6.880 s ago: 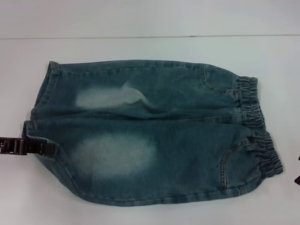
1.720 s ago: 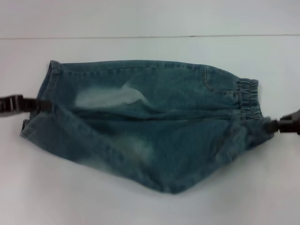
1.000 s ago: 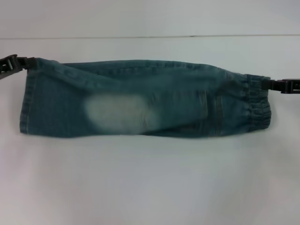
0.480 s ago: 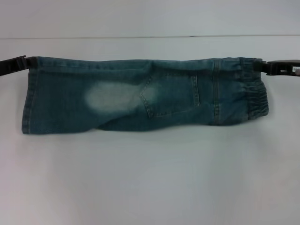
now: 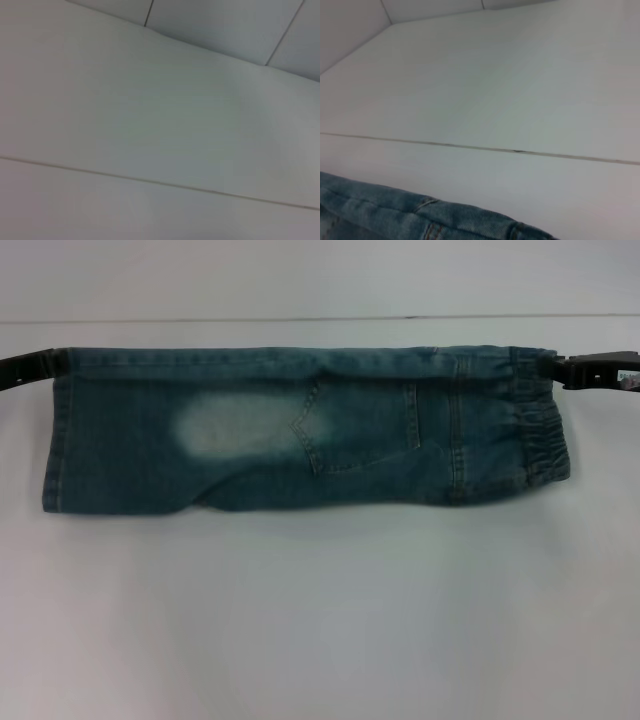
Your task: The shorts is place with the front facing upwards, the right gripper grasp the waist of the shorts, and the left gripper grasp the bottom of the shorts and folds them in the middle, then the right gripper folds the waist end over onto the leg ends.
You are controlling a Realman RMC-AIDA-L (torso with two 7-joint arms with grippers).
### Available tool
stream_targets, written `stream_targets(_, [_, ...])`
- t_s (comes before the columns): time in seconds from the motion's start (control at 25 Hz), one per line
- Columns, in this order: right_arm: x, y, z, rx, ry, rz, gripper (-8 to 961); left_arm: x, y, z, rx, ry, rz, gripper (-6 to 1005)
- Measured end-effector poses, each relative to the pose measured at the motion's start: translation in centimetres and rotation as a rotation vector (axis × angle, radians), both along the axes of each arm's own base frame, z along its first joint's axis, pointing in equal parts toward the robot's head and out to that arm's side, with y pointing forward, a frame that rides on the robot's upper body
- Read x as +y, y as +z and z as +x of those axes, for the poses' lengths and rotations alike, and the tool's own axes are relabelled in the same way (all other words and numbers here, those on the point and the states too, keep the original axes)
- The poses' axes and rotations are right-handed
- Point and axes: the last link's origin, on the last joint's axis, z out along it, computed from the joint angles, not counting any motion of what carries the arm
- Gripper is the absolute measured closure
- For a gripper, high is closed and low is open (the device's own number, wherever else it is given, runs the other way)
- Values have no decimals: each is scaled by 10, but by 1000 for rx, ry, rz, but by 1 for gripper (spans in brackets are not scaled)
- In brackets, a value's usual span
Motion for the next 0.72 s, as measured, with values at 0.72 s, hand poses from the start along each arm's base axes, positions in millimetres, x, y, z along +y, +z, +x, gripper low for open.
stream_targets(0.72, [7,-17,-5,-49,26,43,903,3,-17,-3,112,-2,32,919])
